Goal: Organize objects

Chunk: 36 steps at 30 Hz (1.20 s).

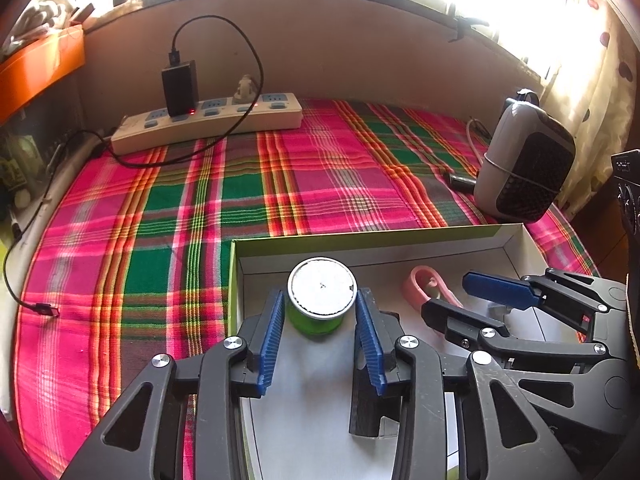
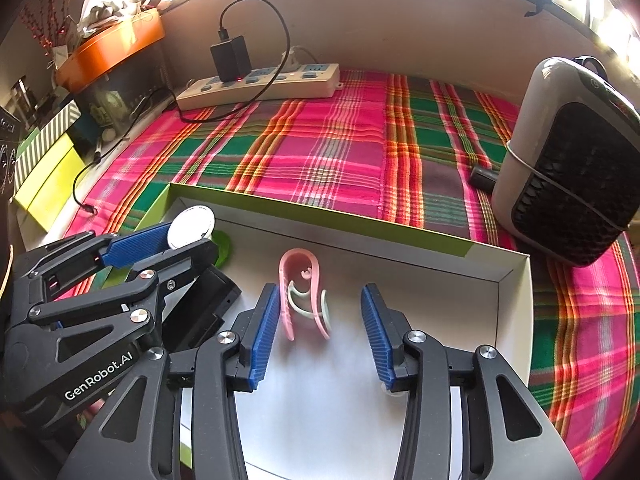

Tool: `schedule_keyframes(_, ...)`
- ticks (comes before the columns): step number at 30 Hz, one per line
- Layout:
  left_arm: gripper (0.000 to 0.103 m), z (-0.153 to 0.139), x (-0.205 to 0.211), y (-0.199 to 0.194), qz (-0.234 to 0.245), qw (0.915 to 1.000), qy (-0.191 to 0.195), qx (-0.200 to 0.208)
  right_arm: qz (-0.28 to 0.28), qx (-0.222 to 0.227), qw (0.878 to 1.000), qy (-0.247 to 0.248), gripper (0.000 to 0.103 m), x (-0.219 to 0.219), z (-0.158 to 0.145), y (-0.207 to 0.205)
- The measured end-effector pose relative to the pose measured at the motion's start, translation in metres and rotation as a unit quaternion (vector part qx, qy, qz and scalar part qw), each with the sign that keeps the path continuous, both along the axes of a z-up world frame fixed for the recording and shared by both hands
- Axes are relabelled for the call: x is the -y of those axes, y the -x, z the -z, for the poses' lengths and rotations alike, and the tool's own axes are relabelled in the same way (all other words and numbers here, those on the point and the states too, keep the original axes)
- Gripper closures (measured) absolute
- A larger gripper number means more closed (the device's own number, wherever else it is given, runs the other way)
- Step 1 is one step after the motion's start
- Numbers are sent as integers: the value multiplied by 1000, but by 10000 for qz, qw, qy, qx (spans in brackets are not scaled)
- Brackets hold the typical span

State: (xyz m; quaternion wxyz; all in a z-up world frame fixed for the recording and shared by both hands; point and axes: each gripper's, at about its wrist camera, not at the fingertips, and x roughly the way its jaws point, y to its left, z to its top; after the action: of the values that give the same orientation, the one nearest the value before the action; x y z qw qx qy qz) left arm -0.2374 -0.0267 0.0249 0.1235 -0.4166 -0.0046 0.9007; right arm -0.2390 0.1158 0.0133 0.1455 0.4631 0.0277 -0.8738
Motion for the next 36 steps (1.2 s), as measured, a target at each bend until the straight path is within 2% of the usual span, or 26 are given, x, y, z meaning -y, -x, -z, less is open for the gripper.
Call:
schedule_keyframes(13,64,-12,4,-19,-53,9999,-114,-103,24,-131,9999,56,54,-5,-10,-15)
schedule_keyframes(27,63,-38,7,-71,-29,9988,-246,-417,83,-516,9986,121,54,-18,-33,-57)
schedule_keyframes(36,63,-37,6,-99,8,9986,-310,-423,228,-554,9980,203,53,-29,-33,-82)
